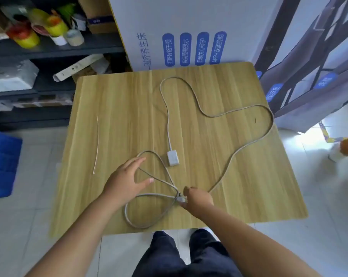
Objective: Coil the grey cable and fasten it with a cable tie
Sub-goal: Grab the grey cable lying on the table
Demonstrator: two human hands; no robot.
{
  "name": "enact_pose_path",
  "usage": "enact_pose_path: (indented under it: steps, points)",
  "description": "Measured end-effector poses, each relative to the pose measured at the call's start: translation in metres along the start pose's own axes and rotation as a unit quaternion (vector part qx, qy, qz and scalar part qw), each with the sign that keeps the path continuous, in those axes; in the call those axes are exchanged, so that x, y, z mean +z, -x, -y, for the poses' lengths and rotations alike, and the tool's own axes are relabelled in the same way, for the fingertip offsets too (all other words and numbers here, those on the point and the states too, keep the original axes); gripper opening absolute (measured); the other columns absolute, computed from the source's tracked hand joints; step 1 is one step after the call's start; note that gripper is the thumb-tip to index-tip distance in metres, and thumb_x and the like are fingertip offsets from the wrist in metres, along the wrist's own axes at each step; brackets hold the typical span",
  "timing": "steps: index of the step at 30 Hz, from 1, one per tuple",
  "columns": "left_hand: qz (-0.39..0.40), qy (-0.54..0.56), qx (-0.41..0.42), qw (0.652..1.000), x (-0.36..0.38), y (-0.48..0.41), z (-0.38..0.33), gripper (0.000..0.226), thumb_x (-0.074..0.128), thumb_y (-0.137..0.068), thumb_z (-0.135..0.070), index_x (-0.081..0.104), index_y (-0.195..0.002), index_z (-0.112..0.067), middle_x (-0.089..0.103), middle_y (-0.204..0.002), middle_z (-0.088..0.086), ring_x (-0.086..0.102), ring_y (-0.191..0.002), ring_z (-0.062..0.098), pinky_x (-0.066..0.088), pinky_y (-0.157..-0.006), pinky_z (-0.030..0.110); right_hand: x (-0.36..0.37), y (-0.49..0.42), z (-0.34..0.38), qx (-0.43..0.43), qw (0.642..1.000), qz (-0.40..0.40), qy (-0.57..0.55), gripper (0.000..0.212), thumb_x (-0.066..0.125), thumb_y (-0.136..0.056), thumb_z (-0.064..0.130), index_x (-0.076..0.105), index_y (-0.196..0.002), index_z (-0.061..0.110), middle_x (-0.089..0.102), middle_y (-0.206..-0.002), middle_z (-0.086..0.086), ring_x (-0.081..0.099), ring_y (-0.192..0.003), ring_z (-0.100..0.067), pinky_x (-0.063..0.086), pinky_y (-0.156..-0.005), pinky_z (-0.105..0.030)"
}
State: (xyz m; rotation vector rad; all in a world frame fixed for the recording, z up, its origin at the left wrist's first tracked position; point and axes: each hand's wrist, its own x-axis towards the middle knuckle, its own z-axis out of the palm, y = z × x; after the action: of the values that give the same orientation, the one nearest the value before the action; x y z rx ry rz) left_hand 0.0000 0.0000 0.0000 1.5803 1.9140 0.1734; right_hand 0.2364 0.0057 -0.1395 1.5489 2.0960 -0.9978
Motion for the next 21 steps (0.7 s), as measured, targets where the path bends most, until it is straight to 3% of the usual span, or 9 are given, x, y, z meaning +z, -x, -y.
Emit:
enact_pose_path:
  steps: [3, 6, 9, 15, 18, 21]
  points:
    - [0.003, -0.009, -0.007, 1.000, -0.006, 0.002, 0.017, 0.070, 0.061, -0.083, -0.057, 0.038, -0.144, -0.034, 0.037, -0.153, -0.013, 0.041, -0.135, 0.012, 0.040, -0.103, 0.031, 0.013, -0.001, 0.009, 0.021, 0.999, 0.024, 0.038, 0.041, 0.062, -0.088, 0.035, 0.048, -0.123, 0.019, 0.061, -0.114, -0.005, 0.064, -0.099, -0.030, 0.048, -0.067, -0.035]
    - [0.026, -0.030, 0.001, 0.999, -0.008, 0.005, 0.034, 0.066, 0.060, -0.083, -0.057, 0.042, -0.142, -0.033, 0.040, -0.150, -0.014, 0.044, -0.132, 0.010, 0.041, -0.100, 0.028, 0.021, -0.006, 0.014, 0.043, 0.999, -0.021, 0.017, 0.026, 0.049, -0.091, 0.022, 0.052, -0.116, 0.019, 0.061, -0.106, -0.005, 0.065, -0.090, -0.030, 0.051, -0.066, -0.037]
    - [0.026, -0.027, -0.007, 0.999, -0.012, 0.003, 0.043, 0.064, 0.060, -0.083, -0.057, 0.043, -0.140, -0.033, 0.042, -0.149, -0.013, 0.046, -0.131, 0.010, 0.042, -0.098, 0.029, 0.023, -0.009, 0.015, 0.034, 0.999, -0.042, 0.009, 0.022, 0.050, -0.090, 0.026, 0.050, -0.112, 0.020, 0.061, -0.102, -0.004, 0.064, -0.084, -0.030, 0.049, -0.060, -0.036]
    - [0.021, -0.015, 0.012, 1.000, -0.013, -0.005, 0.040, 0.060, 0.061, -0.083, -0.056, 0.048, -0.137, -0.033, 0.046, -0.146, -0.013, 0.047, -0.129, 0.010, 0.044, -0.100, 0.032, 0.025, -0.015, 0.015, 0.033, 0.999, -0.030, -0.013, 0.025, 0.046, -0.092, 0.020, 0.049, -0.117, 0.018, 0.060, -0.107, -0.009, 0.063, -0.090, -0.034, 0.043, -0.061, -0.035]
    - [0.022, -0.017, 0.008, 1.000, -0.017, -0.005, 0.039, 0.058, 0.060, -0.084, -0.056, 0.049, -0.136, -0.033, 0.045, -0.146, -0.014, 0.047, -0.129, 0.010, 0.044, -0.100, 0.032, 0.023, -0.011, 0.015, 0.024, 0.998, -0.028, -0.049, 0.021, 0.047, -0.091, 0.015, 0.046, -0.112, 0.016, 0.059, -0.104, -0.012, 0.059, -0.080, -0.034, 0.047, -0.061, -0.037]
    - [0.016, -0.014, 0.011, 1.000, -0.020, -0.007, 0.037, 0.056, 0.061, -0.083, -0.056, 0.051, -0.134, -0.034, 0.046, -0.146, -0.014, 0.048, -0.129, 0.010, 0.044, -0.100, 0.032, 0.010, -0.006, 0.017, 0.006, 0.987, -0.096, -0.132, 0.011, 0.054, -0.092, 0.017, 0.047, -0.100, 0.014, 0.051, -0.106, -0.008, 0.053, -0.068, -0.029, 0.046, -0.059, -0.036]
